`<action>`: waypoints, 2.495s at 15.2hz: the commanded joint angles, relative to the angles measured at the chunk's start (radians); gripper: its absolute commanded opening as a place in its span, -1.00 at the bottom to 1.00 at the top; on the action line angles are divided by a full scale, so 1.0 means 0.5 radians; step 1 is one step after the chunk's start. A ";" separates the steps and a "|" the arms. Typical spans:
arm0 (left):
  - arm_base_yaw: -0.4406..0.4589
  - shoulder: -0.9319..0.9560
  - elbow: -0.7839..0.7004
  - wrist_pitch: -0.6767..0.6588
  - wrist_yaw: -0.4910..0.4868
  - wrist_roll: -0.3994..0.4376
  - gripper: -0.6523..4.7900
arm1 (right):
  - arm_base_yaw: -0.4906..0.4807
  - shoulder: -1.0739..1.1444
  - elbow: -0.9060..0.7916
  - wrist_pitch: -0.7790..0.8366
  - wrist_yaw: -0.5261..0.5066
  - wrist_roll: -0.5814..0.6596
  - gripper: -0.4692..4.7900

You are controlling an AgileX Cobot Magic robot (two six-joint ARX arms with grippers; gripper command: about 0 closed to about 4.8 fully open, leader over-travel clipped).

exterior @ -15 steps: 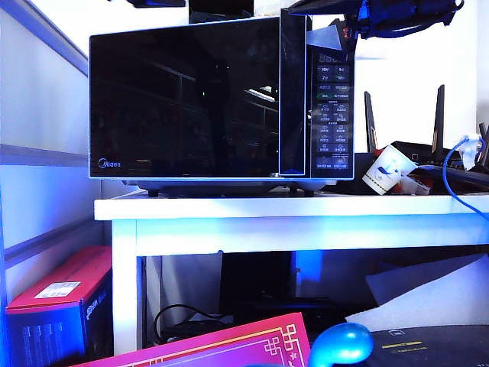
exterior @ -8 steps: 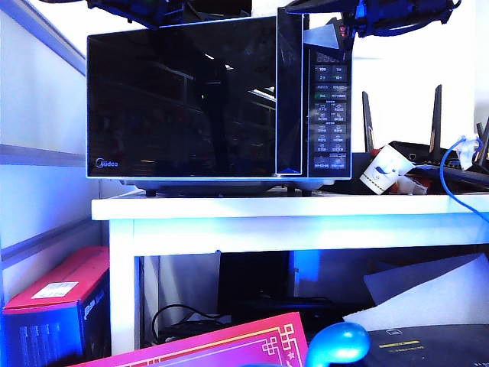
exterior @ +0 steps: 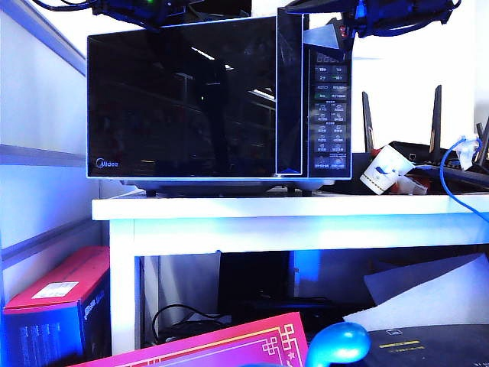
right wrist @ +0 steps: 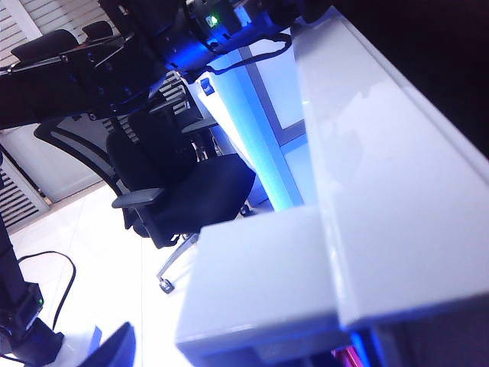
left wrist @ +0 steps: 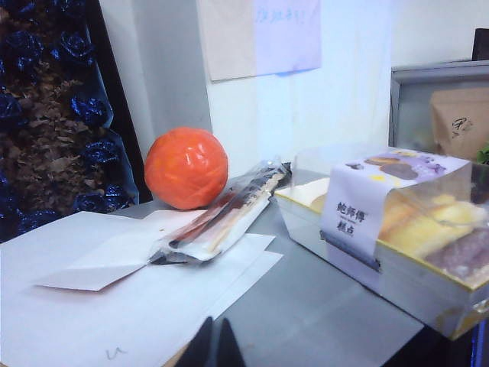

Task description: Open the microwave door, place the box of snacks from the top of the microwave inside, then close the microwave door.

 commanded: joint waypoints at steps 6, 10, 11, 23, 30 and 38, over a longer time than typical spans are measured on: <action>0.004 0.020 -0.003 -0.102 -0.027 -0.008 -0.78 | -0.237 -0.082 0.027 0.140 -0.108 0.017 0.24; -0.009 0.020 -0.003 -0.101 -0.027 -0.008 -0.78 | -0.290 -0.083 0.027 0.175 0.298 -0.130 0.24; -0.018 0.020 -0.003 -0.101 -0.027 -0.008 -0.78 | -0.281 -0.082 0.027 0.185 0.413 -0.170 0.24; -0.043 -0.008 0.002 0.031 -0.024 -0.165 -0.78 | -0.101 -0.026 0.027 0.205 0.207 -0.178 0.20; -0.044 -0.055 0.117 0.011 -0.023 -0.223 -0.78 | -0.100 -0.102 0.027 0.201 -0.140 0.020 0.12; -0.043 0.041 0.117 -0.033 -0.027 -0.222 -0.78 | -0.031 -0.111 0.028 0.292 -0.251 0.117 0.12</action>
